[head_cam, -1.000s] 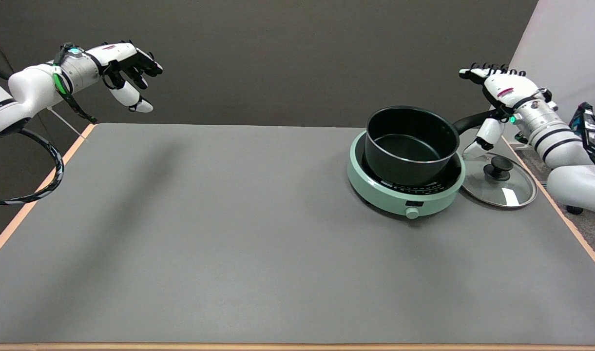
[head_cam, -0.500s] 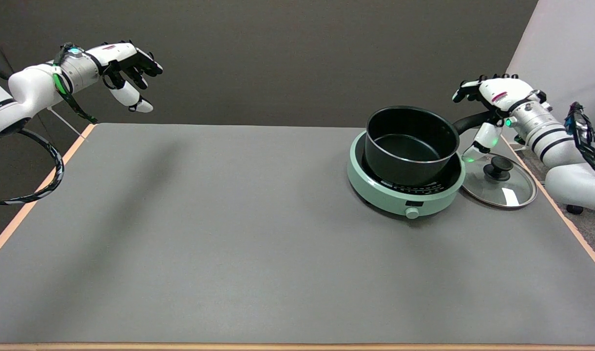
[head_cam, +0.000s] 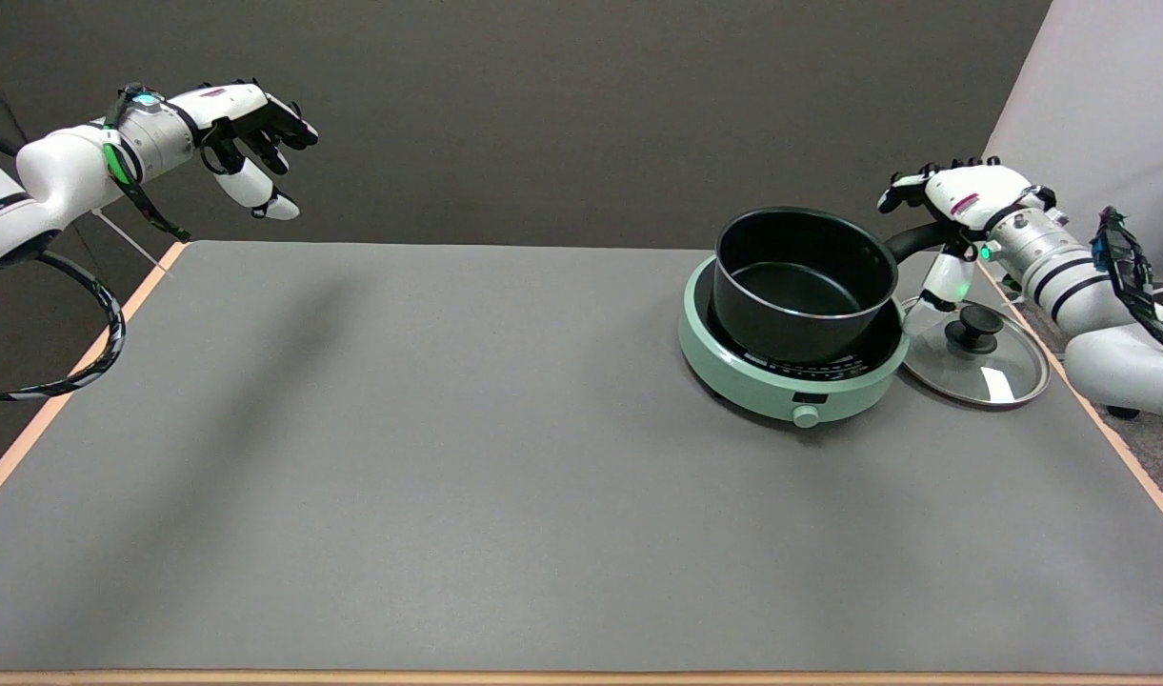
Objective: Pick up the pot.
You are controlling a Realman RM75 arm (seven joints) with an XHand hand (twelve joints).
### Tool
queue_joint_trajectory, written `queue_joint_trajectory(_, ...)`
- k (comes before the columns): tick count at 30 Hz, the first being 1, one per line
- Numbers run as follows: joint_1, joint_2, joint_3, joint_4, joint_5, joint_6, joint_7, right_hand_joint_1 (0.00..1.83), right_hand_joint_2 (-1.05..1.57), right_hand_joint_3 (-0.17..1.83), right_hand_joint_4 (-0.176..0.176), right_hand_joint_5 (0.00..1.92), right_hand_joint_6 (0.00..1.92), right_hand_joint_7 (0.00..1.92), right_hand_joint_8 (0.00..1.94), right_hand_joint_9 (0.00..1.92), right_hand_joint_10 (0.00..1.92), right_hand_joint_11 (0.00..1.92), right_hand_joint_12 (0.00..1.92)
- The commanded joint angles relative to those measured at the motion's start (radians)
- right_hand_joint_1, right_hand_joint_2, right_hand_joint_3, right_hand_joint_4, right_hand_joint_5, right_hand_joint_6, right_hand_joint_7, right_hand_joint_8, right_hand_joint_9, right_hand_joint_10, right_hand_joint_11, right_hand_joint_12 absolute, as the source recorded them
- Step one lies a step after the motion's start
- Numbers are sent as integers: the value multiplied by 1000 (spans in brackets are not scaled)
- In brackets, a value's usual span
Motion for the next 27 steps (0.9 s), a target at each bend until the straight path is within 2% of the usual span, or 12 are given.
queue_joint_trajectory(1,12,-2,-21,-7,-25,-6,-21,1135,-482,939,176,610,610,610,610,610,610,610,610)
queue_joint_trajectory(5,12,-2,-16,-9,-25,-4,-21,1093,-445,1256,176,769,769,769,769,769,769,769,769)
queue_joint_trajectory(12,12,-1,-15,-6,-25,4,-21,1036,-212,1122,176,959,959,959,959,959,959,959,959)
queue_joint_trajectory(13,12,-1,-15,-6,-25,4,-21,1028,-176,1094,155,986,986,986,986,986,986,986,986)
queue_joint_trajectory(14,12,-1,-15,-6,-25,4,-21,1023,-108,1029,22,1027,1027,1027,1027,1027,1027,1027,1027)
queue_joint_trajectory(19,12,-1,-15,-4,-25,4,-21,997,186,764,-33,1187,1187,1187,1187,1187,1187,1187,1187)
queue_joint_trajectory(21,12,-1,-16,-4,-25,4,-21,985,239,702,-97,1233,1233,1233,1233,1233,1233,1233,1233)
queue_joint_trajectory(27,12,-1,-17,-2,-25,4,-21,989,254,607,-104,1271,1271,1271,1271,1271,1271,1271,1271)
